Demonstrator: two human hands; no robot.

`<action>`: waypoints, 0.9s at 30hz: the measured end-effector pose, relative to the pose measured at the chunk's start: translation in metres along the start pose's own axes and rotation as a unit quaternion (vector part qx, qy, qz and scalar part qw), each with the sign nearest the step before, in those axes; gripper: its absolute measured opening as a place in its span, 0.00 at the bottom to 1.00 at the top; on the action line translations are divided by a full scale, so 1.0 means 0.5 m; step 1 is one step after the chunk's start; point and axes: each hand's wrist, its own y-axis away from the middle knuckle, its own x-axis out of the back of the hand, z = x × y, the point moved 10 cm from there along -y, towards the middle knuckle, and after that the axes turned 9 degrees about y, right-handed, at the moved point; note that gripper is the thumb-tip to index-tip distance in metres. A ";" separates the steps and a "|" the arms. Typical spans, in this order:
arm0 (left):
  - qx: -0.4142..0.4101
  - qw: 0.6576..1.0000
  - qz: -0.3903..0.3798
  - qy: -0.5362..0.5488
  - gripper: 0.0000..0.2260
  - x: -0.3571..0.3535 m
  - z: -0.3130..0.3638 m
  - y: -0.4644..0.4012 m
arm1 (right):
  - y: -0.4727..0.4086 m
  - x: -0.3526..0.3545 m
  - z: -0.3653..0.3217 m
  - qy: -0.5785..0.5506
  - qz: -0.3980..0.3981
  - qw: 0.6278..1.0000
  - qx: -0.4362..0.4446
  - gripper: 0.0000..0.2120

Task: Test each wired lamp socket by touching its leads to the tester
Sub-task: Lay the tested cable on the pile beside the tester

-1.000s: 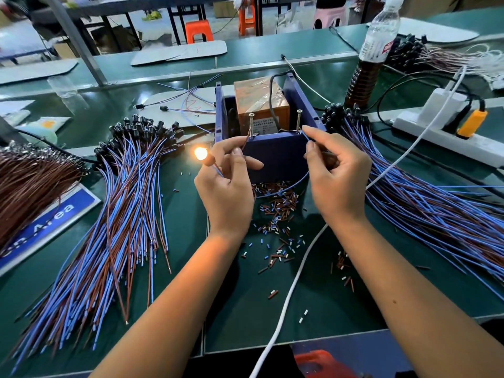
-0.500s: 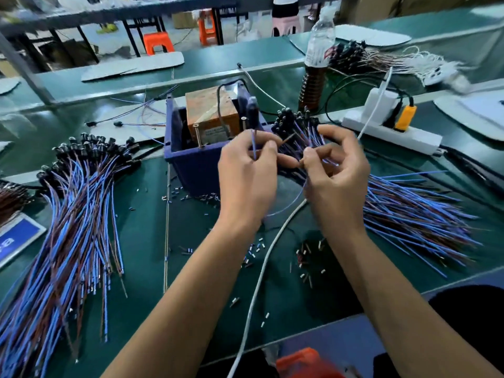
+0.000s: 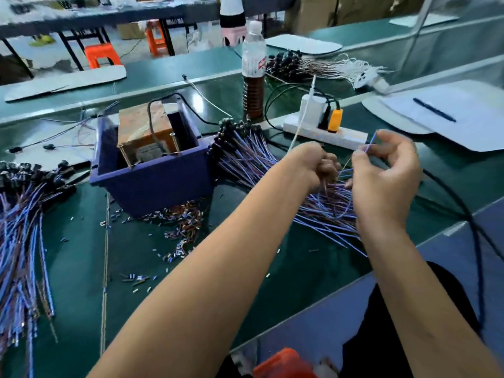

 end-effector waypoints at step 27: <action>-0.392 0.808 0.367 -0.244 0.07 0.231 0.285 0.136 | 0.046 -0.170 -0.061 0.470 -0.264 0.816 0.209 0.10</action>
